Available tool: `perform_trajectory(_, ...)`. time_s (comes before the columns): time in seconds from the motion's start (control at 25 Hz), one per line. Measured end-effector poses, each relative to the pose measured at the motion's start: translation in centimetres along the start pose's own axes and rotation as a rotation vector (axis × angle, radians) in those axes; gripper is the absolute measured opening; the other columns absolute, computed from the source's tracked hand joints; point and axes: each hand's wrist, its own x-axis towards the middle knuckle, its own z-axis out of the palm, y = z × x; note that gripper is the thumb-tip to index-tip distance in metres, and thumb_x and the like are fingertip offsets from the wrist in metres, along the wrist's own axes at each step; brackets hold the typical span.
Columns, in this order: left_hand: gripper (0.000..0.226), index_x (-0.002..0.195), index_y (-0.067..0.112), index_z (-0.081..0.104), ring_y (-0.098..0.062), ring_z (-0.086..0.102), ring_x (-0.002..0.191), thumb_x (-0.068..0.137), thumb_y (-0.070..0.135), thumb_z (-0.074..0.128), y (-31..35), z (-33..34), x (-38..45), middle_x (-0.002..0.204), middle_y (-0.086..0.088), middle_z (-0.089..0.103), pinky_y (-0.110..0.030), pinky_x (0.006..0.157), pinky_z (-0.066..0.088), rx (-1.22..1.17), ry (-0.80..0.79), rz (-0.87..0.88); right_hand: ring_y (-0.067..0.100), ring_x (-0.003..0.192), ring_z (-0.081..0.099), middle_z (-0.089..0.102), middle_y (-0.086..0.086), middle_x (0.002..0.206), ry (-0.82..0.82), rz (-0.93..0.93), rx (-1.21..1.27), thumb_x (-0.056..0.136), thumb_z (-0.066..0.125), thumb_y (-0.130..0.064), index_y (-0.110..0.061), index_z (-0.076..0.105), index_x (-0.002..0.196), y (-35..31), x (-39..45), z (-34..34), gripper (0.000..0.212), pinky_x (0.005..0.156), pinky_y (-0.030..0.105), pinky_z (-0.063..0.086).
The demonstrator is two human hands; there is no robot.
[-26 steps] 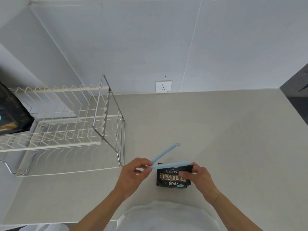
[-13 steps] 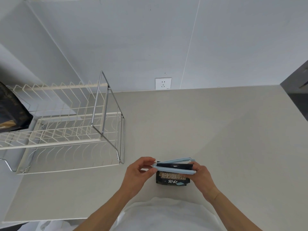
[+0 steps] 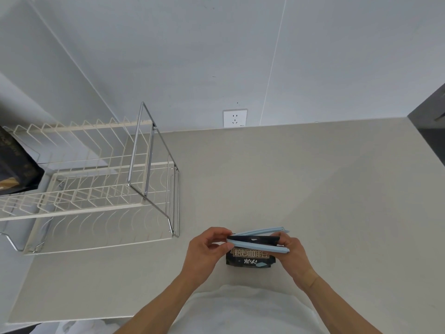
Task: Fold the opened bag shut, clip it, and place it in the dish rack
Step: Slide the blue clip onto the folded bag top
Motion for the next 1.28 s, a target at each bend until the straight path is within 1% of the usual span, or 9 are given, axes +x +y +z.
perform_trajectory(0.28,0.036,0.103,0.040,0.070,0.000,0.064,0.094,0.073,0.024,0.083,1.9,-0.1,1.2,0.097,0.022,0.072,-0.010,0.083,0.048,0.343,-0.155,0.078,0.000,0.073,0.070,0.074,-0.012,0.078,-0.047,-0.072,0.011,0.080,0.069,0.004,-0.043,0.075,0.067,0.1,-0.1,0.0,0.049,0.058,0.012,0.054)
perform_trajectory(0.48,0.044,0.119,0.026,0.066,-0.009,0.061,0.097,0.077,0.036,0.076,4.0,1.6,2.9,0.109,0.008,0.064,-0.027,0.087,0.052,0.702,-0.373,0.191,0.004,0.071,0.067,0.063,0.003,0.102,0.012,-0.067,0.088,0.072,0.078,0.003,-0.023,0.075,0.075,0.4,0.1,0.5,0.026,0.060,0.017,0.055)
perform_trajectory(0.56,0.041,0.115,0.027,0.068,-0.009,0.061,0.094,0.076,0.036,0.076,4.2,2.1,3.0,0.104,0.009,0.063,-0.031,0.087,0.053,0.700,-0.369,0.188,0.005,0.074,0.069,0.066,-0.004,0.103,0.013,-0.012,0.159,0.068,0.083,-0.002,-0.015,0.074,0.089,1.0,0.2,0.5,0.026,0.061,0.017,0.055)
perform_trajectory(0.64,0.034,0.107,0.028,0.070,-0.006,0.061,0.090,0.075,0.036,0.077,4.0,2.2,2.9,0.098,0.013,0.062,-0.031,0.086,0.053,0.653,-0.359,0.195,0.009,0.078,0.071,0.069,-0.011,0.099,0.007,0.047,0.199,0.067,0.084,-0.007,-0.014,0.070,0.104,1.3,0.0,0.6,0.040,0.064,0.020,0.057)
perform_trajectory(0.72,0.028,0.102,0.030,0.071,-0.003,0.061,0.088,0.075,0.034,0.077,3.6,2.3,2.6,0.094,0.015,0.062,-0.030,0.084,0.053,0.606,-0.339,0.207,0.015,0.086,0.071,0.071,-0.007,0.100,0.005,0.089,0.226,0.068,0.084,-0.009,-0.018,0.068,0.109,1.4,-0.3,0.7,0.045,0.070,0.025,0.058)
perform_trajectory(0.84,0.025,0.099,0.030,0.073,-0.003,0.062,0.087,0.074,0.032,0.077,3.3,2.5,2.4,0.094,0.014,0.064,-0.029,0.083,0.054,0.540,-0.297,0.196,0.017,0.094,0.069,0.074,0.001,0.104,-0.035,0.123,0.339,0.067,0.085,-0.008,-0.024,0.070,0.108,1.1,-1.2,0.1,0.046,0.074,0.026,0.056)
perform_trajectory(0.96,0.024,0.099,0.029,0.073,-0.004,0.063,0.087,0.075,0.031,0.077,3.2,2.4,2.4,0.094,0.013,0.064,-0.029,0.082,0.055,0.537,-0.297,0.194,0.008,0.099,0.067,0.072,-0.009,0.109,-0.075,0.058,0.319,0.069,0.084,-0.012,-0.032,0.071,0.108,0.4,-2.2,-2.1,0.046,0.077,0.021,0.056)
perform_trajectory(1.04,0.024,0.100,0.029,0.073,-0.004,0.063,0.087,0.076,0.030,0.077,3.2,2.3,2.3,0.094,0.014,0.064,-0.029,0.081,0.056,0.541,-0.300,0.191,0.010,0.098,0.069,0.074,-0.008,0.107,-0.082,0.019,0.275,0.071,0.084,-0.016,-0.034,0.073,0.105,-0.3,-2.6,-3.2,0.040,0.080,0.021,0.056)
perform_trajectory(1.28,0.022,0.095,0.031,0.073,-0.004,0.062,0.085,0.074,0.029,0.079,3.2,2.4,2.3,0.092,0.014,0.064,-0.028,0.078,0.055,0.561,-0.272,0.201,0.014,0.085,0.066,0.077,-0.009,0.091,0.075,-0.028,0.156,0.069,0.084,-0.017,-0.033,0.079,0.084,-1.1,-2.6,-2.9,0.023,0.084,0.036,0.052)
